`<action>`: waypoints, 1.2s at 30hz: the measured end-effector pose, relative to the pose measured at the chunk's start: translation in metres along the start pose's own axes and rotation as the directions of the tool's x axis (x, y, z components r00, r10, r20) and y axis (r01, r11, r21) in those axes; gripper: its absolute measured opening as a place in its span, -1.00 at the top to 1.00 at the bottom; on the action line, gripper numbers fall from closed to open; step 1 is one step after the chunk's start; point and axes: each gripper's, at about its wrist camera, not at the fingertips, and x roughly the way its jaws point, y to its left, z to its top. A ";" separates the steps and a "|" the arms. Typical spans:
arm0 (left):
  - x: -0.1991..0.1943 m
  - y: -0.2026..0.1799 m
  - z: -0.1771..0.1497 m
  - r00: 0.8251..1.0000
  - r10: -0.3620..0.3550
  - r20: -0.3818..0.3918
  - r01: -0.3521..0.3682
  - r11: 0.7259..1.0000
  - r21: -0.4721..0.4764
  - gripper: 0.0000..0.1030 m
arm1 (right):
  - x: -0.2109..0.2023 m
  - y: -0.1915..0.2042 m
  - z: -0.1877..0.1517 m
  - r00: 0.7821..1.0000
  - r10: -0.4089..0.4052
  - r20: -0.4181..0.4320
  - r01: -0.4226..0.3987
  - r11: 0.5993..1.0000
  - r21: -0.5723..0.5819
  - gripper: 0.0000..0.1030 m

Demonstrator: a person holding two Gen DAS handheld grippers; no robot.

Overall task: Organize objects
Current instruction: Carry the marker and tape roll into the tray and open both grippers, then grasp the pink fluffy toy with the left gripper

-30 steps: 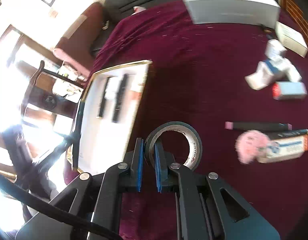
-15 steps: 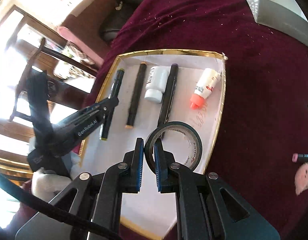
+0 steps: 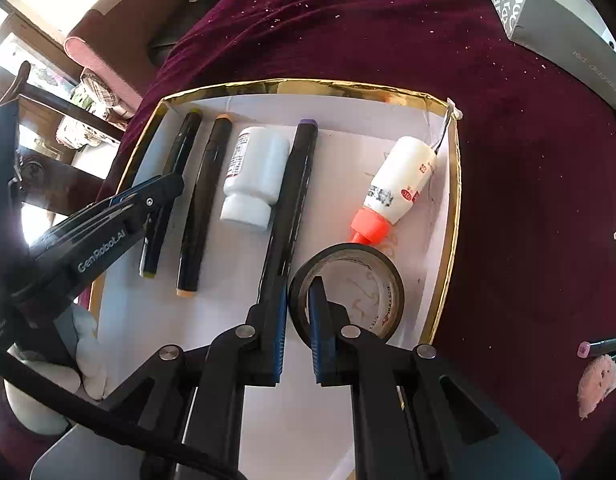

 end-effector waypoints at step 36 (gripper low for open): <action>-0.116 -0.138 -0.051 0.948 -0.316 0.032 0.315 0.948 0.050 0.12 | -0.154 -0.238 -0.137 0.949 -0.147 0.278 -0.043 0.817 0.576 -0.81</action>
